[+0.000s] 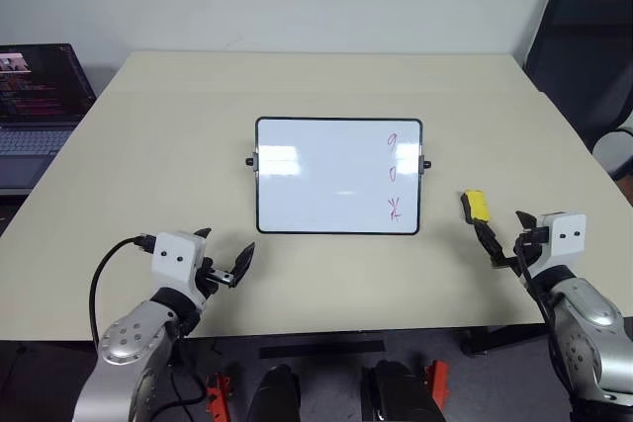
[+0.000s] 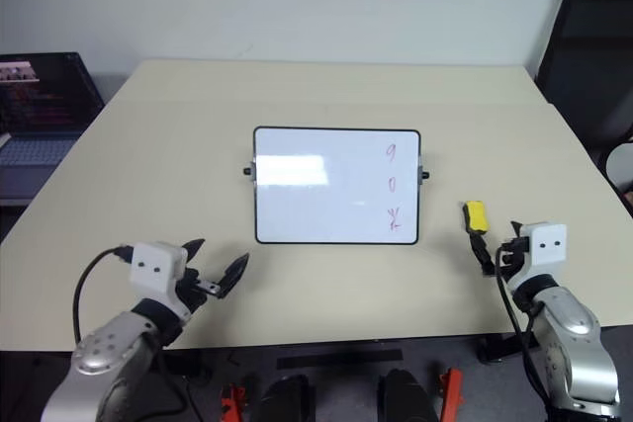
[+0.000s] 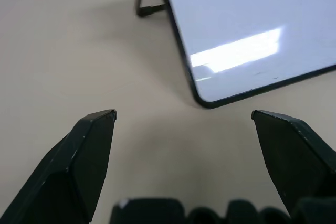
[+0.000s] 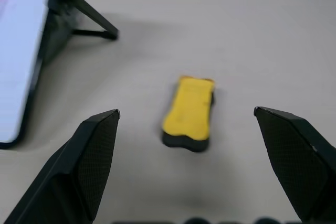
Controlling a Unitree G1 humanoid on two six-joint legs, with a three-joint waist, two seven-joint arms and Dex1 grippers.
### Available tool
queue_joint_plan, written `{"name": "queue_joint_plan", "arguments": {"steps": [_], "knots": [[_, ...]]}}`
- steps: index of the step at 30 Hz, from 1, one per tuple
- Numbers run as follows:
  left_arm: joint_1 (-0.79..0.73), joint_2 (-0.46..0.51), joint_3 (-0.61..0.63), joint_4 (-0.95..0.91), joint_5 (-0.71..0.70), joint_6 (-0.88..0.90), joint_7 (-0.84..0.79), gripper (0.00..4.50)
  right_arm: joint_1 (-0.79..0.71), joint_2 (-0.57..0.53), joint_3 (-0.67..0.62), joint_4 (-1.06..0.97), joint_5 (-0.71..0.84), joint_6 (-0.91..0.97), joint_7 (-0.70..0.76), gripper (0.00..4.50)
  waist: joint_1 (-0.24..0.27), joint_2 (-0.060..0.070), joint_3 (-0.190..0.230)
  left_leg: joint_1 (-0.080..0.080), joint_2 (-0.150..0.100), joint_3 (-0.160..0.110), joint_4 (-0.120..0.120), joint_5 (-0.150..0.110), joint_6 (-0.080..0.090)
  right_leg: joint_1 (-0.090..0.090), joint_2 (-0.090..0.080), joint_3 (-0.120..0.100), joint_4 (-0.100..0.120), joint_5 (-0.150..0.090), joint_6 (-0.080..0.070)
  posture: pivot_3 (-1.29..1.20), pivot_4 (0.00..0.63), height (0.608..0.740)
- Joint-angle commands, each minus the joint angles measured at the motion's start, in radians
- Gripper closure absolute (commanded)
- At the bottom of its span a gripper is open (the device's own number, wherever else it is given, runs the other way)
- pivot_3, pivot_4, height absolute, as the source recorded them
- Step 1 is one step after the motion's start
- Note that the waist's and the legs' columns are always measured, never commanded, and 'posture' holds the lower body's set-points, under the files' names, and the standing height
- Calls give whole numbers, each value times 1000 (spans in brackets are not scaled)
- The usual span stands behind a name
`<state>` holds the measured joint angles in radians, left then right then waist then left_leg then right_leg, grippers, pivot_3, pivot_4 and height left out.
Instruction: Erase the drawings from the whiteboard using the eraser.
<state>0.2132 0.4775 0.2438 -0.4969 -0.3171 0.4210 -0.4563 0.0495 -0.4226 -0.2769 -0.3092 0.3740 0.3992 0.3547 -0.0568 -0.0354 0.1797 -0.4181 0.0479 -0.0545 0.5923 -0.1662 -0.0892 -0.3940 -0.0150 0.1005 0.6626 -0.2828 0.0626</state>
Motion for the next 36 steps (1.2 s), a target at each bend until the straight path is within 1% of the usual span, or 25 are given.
{"name": "queue_joint_plan", "arguments": {"steps": [1, 3, 5, 9, 12, 14, 16, 18, 21, 25, 31, 34, 36], "knots": [[-46, 89, 52, 13, -80, -36, -146, 5, -24, -15, 32, -59, -9, 37, -2, 28, 0, 0, 0, 0, 0, 0, 0, 0, 0, 0, 0, 0, 0, 0, 0, 0, 150, 740], [-89, 149, 22, 30, -107, -11, -224, 5, -46, -21, 38, -44, -27, 88, -37, 28, 0, 0, 0, 0, 0, 0, 0, 0, 0, -1, 0, 0, 0, 0, 0, 0, 150, 740], [-137, 209, 21, 49, -148, 13, -300, 5, -69, -14, 49, -85, -36, 167, -89, 28, 0, 0, 0, 0, 0, 1, 0, 0, 0, -1, -1, 0, 0, 0, 0, 0, 150, 740], [-327, 295, -70, 153, -138, -28, -456, 5, -165, 5, 22, -98, -54, 340, -213, 28, 4, 0, 0, -3, 0, 0, 0, 0, 0, -3, -1, -1, 1, 0, 0, 0, 150, 740], [-505, 297, -160, 204, -155, 10, -535, 5, -263, 3, 5, -58, -42, 421, -250, 28, 3, 1, 1, -4, -1, 0, 0, 0, 0, -3, -1, -1, 0, 0, 0, 0, 150, 740], [-580, 304, -189, 231, -183, 44, -592, 5, -309, 1, 11, -34, -48, 463, -265, 28, 2, 1, 0, -7, 0, 0, 0, 0, 0, -6, 0, -1, 1, 1, 1, 0, 150, 740], [-664, 314, -230, 260, -218, 99, -667, 5, -364, -4, 3, 22, -46, 493, -268, 28, 0, 1, 0, -11, 0, 0, 0, 0, 1, -10, 1, -1, 2, 4, 7, 0, 150, 740], [-738, 320, -261, 290, -235, 146, -720, 5, -403, -7, -3, 74, -47, 494, -261, 28, -2, 1, 1, -13, 0, -1, 0, 0, 1, -11, 2, -2, 2, 6, 4, 0, 150, 740], [-821, 325, -293, 324, -233, 171, -774, 5, -435, -23, 5, 144, -57, 482, -243, 28, -3, 1, 1, -13, 0, -2, 0, 0, 1, -12, 2, -2, 2, 6, 4, 0, 150, 740], [-885, 310, -314, 359, -207, 156, -795, 5, -451, -22, 5, 191, -59, 471, -229, 28, -3, 2, 1, -14, 0, -2, 0, 0, 1, -12, 2, -2, 2, 6, 4, 0, 150, 740], [-910, 302, -330, 365, -203, 144, -817, 5, -444, -8, 23, 216, -76, 454, -213, 28, -3, 2, 1, -14, 0, -2, 1, 0, 1, -12, 2, -2, 3, 6, 5, 0, 150, 740], [-937, 280, -334, 364, -226, 158, -829, 5, -449, 2, 24, 232, -86, 442, -212, 28, -2, 2, 1, -14, 0, -2, 1, 0, 1, -12, 2, -2, 3, 6, 5, 0, 150, 740], [-977, 253, -357, 385, -218, 153, -847, 5, -453, 9, 28, 240, -88, 437, -212, 28, -2, 2, 1, -14, 0, -2, 1, 0, 1, -12, 2, -2, 3, 6, 5, 0, 150, 740]]}}
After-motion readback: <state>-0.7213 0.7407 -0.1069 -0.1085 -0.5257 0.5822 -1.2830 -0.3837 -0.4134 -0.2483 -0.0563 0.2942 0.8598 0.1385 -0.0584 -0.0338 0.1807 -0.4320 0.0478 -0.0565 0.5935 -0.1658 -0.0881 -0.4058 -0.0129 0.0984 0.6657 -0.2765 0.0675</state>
